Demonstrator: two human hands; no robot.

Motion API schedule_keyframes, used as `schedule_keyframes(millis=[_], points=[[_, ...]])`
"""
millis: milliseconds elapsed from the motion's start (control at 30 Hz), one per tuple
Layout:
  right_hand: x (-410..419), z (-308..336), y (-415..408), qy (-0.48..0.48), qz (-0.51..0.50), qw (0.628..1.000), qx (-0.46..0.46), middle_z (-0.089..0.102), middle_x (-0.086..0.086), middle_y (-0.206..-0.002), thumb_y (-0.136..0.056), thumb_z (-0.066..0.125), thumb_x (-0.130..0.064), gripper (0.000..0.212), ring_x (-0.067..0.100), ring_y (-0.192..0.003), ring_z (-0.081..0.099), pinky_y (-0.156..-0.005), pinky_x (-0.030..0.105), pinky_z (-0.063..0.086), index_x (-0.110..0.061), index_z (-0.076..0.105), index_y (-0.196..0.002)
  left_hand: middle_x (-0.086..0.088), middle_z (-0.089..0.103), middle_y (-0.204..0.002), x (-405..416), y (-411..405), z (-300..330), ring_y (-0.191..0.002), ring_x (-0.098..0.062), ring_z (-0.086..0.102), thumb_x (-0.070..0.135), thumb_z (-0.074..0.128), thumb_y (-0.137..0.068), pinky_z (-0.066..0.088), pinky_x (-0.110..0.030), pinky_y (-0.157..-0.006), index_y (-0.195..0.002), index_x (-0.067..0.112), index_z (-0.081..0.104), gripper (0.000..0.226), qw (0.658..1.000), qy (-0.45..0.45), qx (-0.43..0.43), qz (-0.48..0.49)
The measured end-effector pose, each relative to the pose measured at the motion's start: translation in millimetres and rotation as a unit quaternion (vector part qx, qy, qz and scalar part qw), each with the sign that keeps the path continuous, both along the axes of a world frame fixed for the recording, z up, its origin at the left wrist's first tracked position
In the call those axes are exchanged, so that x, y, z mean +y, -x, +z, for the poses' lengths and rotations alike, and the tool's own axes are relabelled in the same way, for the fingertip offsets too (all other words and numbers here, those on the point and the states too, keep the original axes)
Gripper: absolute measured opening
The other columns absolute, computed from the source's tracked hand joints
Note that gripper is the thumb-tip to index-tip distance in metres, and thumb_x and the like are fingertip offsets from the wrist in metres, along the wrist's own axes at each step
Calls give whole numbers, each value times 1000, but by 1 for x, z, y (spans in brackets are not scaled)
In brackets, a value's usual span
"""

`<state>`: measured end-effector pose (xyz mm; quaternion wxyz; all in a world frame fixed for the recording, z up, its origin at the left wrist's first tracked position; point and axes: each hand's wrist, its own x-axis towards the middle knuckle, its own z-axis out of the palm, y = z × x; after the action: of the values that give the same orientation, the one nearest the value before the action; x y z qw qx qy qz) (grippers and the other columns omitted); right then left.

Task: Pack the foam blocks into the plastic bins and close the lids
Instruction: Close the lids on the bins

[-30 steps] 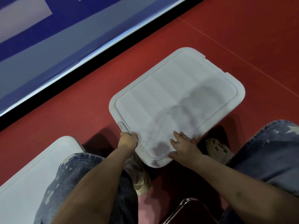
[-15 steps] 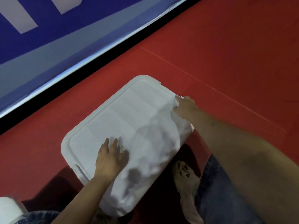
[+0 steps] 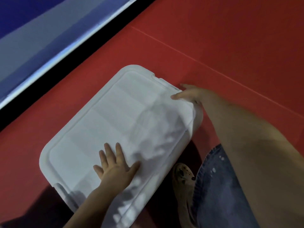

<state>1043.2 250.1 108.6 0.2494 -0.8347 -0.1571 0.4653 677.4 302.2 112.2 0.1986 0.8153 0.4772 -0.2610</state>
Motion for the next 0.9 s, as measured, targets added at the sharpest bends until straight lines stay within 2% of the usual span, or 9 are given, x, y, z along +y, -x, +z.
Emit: schedule_keyframes(millis=[133, 300, 367, 433, 533, 667, 767, 833, 900], points=[[0, 1, -8, -28, -11, 999, 26, 27, -3, -154, -75, 78, -30, 88, 21, -136, 35, -92, 27, 34, -28, 29, -148, -9, -40, -149, -1, -2, -1, -140, -34, -30, 80, 28, -80, -4, -61, -112, -147, 25, -25, 101, 1000, 12, 3, 2], [1, -2, -8, -85, -51, 995, 19, 37, -2, -149, -63, 86, -20, 110, 20, -133, 41, -97, 28, 39, -27, 20, -150, -9, -43, -148, -1, -2, -1, -139, -34, -32, 80, 28, -80, -6, -60, -112, -146, 25, -26, 102, 1000, 12, 11, -4], [4, -3, -6, -113, -16, 993, -30, 48, -3, -133, -65, 85, -15, 93, 18, -123, 49, -92, 20, 40, -26, 38, -144, -8, -44, -147, -1, -3, 2, -139, -34, -33, 79, 28, -80, -7, -59, -112, -146, 26, -27, 101, 1000, 17, 14, -6], [7, 2, -1, -127, 54, 986, -94, 48, -4, -107, -72, 79, -10, 63, 16, -102, 54, -77, 10, 39, -19, 57, -130, -6, -45, -147, 1, -3, 6, -139, -32, -34, 78, 29, -82, -8, -57, -113, -146, 29, -26, 98, 999, 27, 14, -16], [12, 0, 8, -105, 126, 964, -209, 39, 3, -103, -79, 74, -12, 49, 28, -107, 52, -80, 17, 34, -8, 60, -126, -1, -45, -147, 3, 9, 16, -138, -26, -36, 77, 27, -83, -9, -54, -114, -146, 35, -24, 91, 997, 60, 13, -51], [15, 2, 35, -31, 113, 950, -288, 47, 13, -125, -92, 52, -18, 39, 34, -117, 50, -96, 35, 41, -12, 51, -130, 5, -38, -150, -7, 34, 31, -139, -20, -33, 77, 29, -82, -1, -52, -117, -149, 39, -11, 87, 989, 127, 18, -72], [7, 15, 61, 73, 83, 961, -254, 21, 14, -149, -96, 46, -36, 54, 38, -139, 22, -108, 59, 24, -32, 26, -146, 1, -33, -154, -25, 51, 41, -140, -27, -30, 68, 34, -89, 2, -48, -119, -151, 36, -3, 79, 985, 154, 38, -72], [-6, 15, 73, 130, 29, 970, -202, 4, 17, -156, -94, 44, -49, 72, 43, -143, 6, -111, 61, 16, -32, 2, -151, 1, -36, -152, -41, 57, 50, -140, -35, -29, 60, 36, -94, 0, -49, -119, -151, 36, -7, 75, 983, 158, 57, -71], [-18, 12, 74, 143, -14, 974, -174, 0, 18, -156, -90, 50, -51, 88, 44, -142, 11, -114, 54, 21, -22, -7, -151, 3, -40, -146, -55, 60, 62, -139, -35, -29, 52, 34, -98, -3, -50, -118, -151, 30, -11, 73, 976, 163, 93, -111]])
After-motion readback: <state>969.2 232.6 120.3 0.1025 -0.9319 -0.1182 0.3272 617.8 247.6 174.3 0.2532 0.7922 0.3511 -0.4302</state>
